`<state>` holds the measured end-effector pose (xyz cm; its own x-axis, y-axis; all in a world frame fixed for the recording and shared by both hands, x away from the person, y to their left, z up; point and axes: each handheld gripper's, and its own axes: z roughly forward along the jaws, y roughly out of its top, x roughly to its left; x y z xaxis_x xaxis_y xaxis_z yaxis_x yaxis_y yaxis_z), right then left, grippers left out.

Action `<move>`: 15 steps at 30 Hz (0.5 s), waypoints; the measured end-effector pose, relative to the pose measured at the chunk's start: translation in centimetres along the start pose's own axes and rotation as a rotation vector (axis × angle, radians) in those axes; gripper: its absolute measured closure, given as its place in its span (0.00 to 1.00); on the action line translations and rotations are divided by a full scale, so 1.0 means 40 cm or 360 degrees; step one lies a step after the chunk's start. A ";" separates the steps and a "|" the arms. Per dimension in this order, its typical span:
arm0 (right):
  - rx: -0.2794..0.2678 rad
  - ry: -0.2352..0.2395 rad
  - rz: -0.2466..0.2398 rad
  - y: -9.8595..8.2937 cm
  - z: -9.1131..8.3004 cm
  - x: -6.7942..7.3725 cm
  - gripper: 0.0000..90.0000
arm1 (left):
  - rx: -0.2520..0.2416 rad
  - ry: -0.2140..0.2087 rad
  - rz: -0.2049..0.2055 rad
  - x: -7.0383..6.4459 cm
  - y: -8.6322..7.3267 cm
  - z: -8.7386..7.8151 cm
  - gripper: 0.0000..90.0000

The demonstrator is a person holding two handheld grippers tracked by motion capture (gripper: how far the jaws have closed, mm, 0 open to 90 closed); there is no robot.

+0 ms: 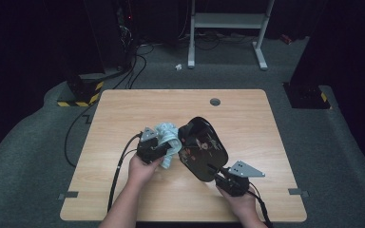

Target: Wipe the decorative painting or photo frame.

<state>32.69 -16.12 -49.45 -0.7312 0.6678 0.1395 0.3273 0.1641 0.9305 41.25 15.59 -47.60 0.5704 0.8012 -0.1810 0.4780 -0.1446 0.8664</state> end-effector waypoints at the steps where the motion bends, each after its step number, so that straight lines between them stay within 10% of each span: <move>1: 0.0001 0.0001 0.0002 0.000 0.000 0.000 0.86 | -0.0010 0.0001 -0.0004 0.001 0.003 -0.003 0.76; 15: -0.0003 0.0000 0.0000 0.001 0.002 0.002 0.86 | 0.0259 -0.0065 -0.0041 0.012 -0.077 0.067 0.76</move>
<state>32.69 -16.03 -49.44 -0.7313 0.6676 0.1397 0.3262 0.1626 0.9312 41.83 14.88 -51.60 0.5815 0.7821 -0.2240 0.5929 -0.2189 0.7749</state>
